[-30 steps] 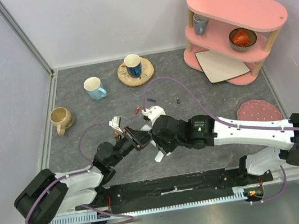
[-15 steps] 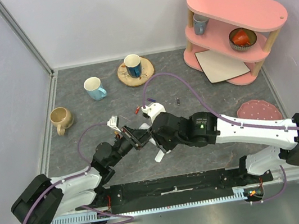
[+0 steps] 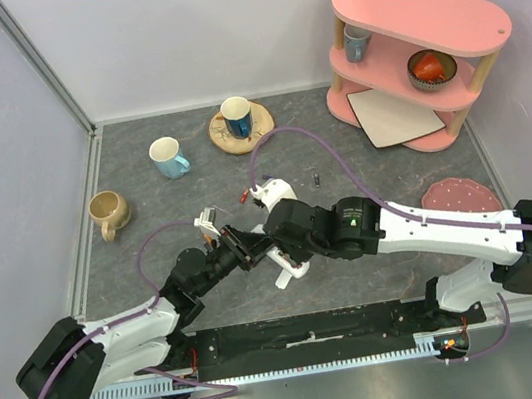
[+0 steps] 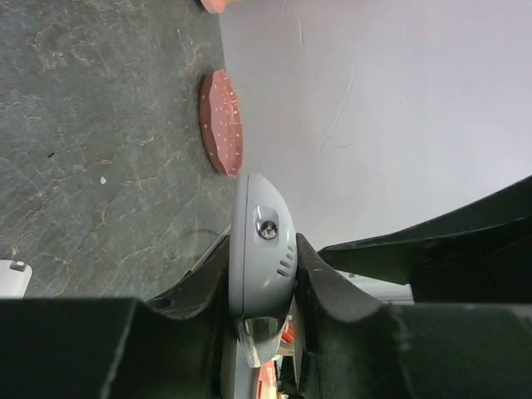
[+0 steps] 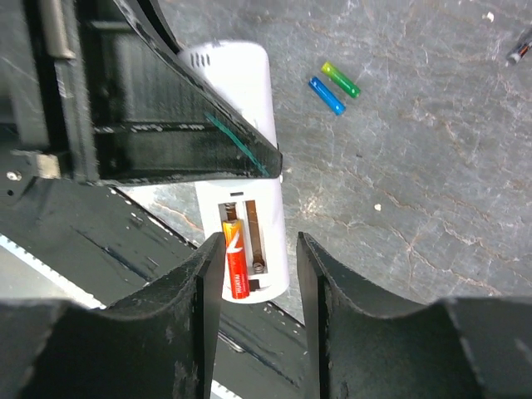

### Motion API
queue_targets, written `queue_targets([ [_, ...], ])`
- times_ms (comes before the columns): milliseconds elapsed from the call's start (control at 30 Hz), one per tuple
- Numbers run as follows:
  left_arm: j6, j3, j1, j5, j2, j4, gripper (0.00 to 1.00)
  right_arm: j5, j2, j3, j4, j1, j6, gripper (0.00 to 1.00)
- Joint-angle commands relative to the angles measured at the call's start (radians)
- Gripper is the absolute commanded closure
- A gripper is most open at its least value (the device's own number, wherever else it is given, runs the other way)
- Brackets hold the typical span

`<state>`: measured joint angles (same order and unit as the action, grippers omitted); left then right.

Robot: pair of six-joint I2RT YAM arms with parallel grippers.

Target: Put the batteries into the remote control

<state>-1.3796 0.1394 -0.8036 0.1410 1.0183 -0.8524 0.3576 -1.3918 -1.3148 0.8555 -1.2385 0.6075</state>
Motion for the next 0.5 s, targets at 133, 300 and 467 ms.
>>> queue_targets([
  [133, -0.033, 0.011, -0.003, 0.009, 0.016, -0.069, 0.98, 0.084, 0.074, -0.048, -0.082, 0.002, 0.017, 0.52],
  [300, -0.078, -0.029, 0.004, 0.019, 0.046, -0.209, 0.98, 0.104, 0.354, 0.292, -0.376, 0.004, 0.050, 0.40],
  [467, -0.140, -0.050, 0.017, 0.072, 0.117, -0.361, 0.98, -0.052, 0.534, 0.436, -0.446, 0.046, 0.058, 0.30],
])
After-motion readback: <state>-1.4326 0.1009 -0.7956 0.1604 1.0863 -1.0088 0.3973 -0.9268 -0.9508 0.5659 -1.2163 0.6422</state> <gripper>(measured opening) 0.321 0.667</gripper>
